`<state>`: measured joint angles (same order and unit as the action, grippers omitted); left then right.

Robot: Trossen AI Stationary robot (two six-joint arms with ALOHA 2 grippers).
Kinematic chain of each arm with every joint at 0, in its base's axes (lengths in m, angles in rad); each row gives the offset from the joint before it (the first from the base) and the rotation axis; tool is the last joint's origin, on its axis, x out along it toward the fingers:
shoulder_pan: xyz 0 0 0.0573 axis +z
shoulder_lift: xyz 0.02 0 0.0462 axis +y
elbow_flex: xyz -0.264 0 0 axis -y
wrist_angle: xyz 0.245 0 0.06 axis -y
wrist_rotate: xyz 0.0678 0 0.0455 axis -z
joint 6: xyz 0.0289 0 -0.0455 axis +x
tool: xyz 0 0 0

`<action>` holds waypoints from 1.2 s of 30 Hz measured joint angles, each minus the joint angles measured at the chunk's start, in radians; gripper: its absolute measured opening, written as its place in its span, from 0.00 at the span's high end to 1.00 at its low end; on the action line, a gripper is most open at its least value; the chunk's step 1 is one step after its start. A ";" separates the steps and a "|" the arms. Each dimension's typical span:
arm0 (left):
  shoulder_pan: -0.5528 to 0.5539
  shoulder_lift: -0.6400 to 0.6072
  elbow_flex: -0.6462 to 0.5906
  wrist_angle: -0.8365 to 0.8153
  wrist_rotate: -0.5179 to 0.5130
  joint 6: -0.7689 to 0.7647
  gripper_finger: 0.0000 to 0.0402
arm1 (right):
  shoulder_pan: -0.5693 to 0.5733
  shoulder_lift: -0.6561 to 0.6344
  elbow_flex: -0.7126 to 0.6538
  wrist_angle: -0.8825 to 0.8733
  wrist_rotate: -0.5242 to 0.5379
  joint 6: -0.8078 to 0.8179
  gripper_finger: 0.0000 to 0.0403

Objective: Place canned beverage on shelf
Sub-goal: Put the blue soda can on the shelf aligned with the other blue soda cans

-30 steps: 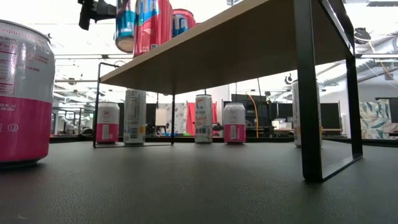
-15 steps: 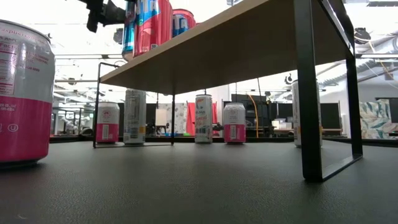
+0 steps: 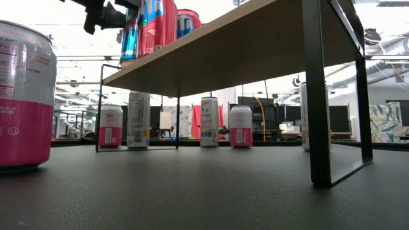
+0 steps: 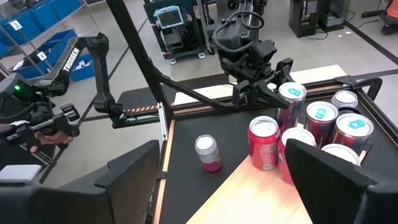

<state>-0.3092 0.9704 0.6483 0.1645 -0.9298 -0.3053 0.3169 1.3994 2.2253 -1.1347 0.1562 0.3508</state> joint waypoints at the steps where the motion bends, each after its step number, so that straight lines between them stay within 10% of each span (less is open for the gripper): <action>1: 0.000 0.005 0.000 0.001 0.000 0.000 0.38 | 0.000 0.000 0.000 0.000 0.000 0.000 0.19; 36: 0.001 0.071 0.000 0.014 -0.037 -0.030 0.25 | 0.000 0.000 0.000 0.001 0.000 0.006 0.19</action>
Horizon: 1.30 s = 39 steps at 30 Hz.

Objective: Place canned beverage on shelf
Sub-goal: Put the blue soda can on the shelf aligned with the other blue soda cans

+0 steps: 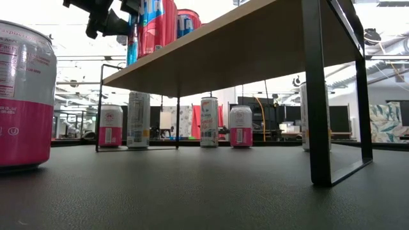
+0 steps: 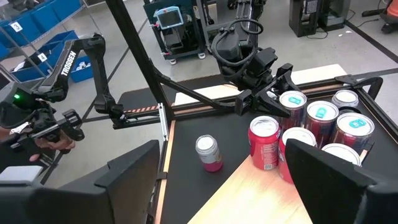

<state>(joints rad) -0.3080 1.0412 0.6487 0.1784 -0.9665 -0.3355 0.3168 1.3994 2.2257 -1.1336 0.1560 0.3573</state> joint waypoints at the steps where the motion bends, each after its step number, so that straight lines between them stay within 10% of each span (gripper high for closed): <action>1: 0.000 0.000 0.000 0.003 0.000 0.000 0.24 | 0.000 0.000 0.000 0.000 0.000 0.000 0.19; 30: -0.145 -0.299 0.043 -0.037 -0.035 0.052 0.23 | 0.000 0.000 0.000 -0.001 0.001 -0.007 0.19; 39: -0.273 -0.277 0.043 -0.332 -0.045 -0.258 0.34 | -0.001 0.000 0.000 -0.001 0.050 -0.009 0.19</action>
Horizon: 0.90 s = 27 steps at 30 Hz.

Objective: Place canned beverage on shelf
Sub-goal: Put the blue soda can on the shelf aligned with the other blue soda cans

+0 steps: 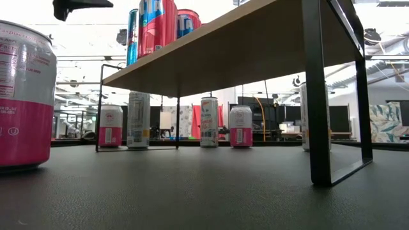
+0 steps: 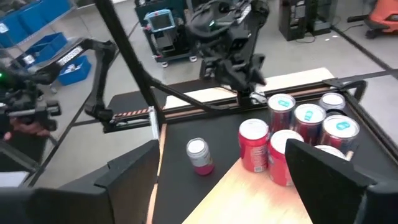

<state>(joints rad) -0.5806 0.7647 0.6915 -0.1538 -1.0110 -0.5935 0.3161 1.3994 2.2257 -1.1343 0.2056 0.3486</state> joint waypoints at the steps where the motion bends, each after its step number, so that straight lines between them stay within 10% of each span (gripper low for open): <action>1: -0.005 0.006 0.000 -0.025 0.000 -0.026 0.36 | 0.000 0.000 0.000 0.000 0.012 0.002 0.19; 27: 0.146 0.127 0.000 -0.152 0.103 -0.045 0.71 | -0.043 0.018 0.000 0.196 0.192 -0.074 0.19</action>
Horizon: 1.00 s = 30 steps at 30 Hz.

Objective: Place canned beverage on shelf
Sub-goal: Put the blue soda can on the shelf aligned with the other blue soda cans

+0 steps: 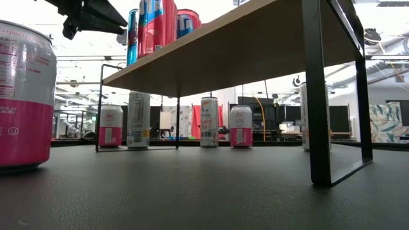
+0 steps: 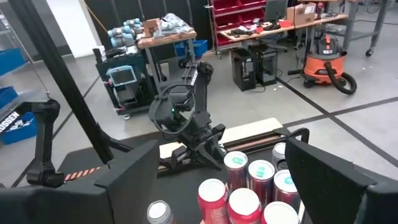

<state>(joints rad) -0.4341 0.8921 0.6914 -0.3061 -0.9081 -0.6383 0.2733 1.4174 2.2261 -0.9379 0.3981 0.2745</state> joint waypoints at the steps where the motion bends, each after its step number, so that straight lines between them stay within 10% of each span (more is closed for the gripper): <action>1: 0.003 0.000 0.000 0.000 0.001 0.006 0.72 | 0.000 0.003 0.000 0.000 0.000 -0.001 0.19; 30: 0.027 0.020 -0.002 0.012 0.020 0.044 0.74 | -0.019 0.031 0.000 0.006 -0.006 -0.029 0.19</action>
<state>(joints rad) -0.4074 0.9123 0.6899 -0.2943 -0.8879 -0.5941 0.2543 1.4483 2.2257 -0.9321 0.3920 0.2451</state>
